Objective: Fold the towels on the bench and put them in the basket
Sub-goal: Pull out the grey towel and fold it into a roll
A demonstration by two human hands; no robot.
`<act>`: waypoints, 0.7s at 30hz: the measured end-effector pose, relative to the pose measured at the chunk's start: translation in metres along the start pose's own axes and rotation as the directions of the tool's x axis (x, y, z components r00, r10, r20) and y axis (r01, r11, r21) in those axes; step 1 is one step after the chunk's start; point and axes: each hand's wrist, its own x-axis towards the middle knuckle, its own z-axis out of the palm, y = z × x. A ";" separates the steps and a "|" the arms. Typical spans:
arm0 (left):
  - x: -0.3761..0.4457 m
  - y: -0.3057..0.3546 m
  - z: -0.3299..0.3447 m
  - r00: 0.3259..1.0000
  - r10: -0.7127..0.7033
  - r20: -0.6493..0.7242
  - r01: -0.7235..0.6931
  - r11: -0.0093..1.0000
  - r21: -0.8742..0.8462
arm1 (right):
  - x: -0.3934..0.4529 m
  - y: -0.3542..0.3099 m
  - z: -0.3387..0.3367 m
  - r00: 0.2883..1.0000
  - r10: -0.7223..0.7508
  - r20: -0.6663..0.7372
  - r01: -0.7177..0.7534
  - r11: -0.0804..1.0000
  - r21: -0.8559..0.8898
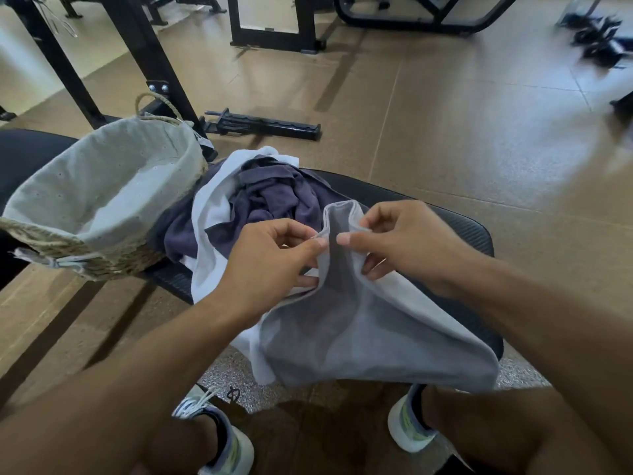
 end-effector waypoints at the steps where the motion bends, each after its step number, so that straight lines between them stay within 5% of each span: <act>1: -0.001 -0.001 0.002 1.000 0.001 0.005 -0.001 1.000 -0.012 | -0.003 0.001 0.004 1.000 0.001 0.028 -0.001 1.000 0.013; 21: -0.012 0.001 0.002 0.997 -0.031 0.070 0.036 0.997 -0.072 | -0.010 0.005 0.013 0.997 -0.076 -0.022 0.076 0.997 -0.004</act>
